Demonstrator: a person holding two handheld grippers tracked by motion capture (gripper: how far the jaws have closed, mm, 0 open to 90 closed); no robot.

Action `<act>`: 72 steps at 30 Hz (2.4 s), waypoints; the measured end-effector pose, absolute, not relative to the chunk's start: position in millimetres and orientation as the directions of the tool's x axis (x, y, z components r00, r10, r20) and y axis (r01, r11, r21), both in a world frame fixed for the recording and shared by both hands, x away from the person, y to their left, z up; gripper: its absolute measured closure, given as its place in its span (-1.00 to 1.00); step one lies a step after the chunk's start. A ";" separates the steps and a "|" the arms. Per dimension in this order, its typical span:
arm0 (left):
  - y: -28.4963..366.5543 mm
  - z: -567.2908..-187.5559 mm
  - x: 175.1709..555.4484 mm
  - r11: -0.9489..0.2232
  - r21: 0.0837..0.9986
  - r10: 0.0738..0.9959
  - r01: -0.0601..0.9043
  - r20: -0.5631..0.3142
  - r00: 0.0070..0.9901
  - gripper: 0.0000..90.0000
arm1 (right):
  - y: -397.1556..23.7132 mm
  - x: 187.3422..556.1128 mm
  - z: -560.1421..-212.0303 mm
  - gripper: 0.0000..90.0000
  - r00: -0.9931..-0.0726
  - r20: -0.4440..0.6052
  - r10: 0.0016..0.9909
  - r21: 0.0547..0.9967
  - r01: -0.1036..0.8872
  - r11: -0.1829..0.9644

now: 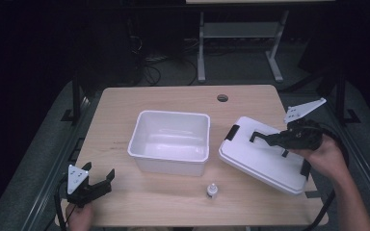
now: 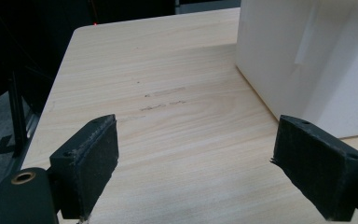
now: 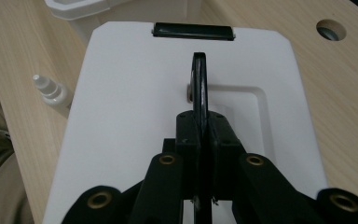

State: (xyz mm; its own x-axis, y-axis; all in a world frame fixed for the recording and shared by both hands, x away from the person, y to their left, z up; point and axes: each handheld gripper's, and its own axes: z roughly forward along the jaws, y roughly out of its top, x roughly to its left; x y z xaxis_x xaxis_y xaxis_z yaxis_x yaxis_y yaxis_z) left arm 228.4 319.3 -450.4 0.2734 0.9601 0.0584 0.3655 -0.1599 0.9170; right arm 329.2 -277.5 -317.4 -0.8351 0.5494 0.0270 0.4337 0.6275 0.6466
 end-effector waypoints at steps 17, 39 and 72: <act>321.5 -449.5 227.3 -0.152 0.921 0.962 0.358 0.055 0.267 -0.71 | -268.5 340.3 -358.5 0.87 -0.829 0.075 0.554 0.620 0.474 0.625; 320.8 -449.4 227.1 -0.158 0.921 0.961 0.357 0.061 0.268 -0.71 | -264.0 356.5 -393.9 0.86 -0.803 0.106 0.586 0.581 0.528 0.619; 316.0 -448.0 225.5 -0.172 0.922 0.956 0.348 0.072 0.283 -0.71 | -258.0 330.9 -390.2 0.52 -0.821 0.107 0.562 0.601 0.503 0.621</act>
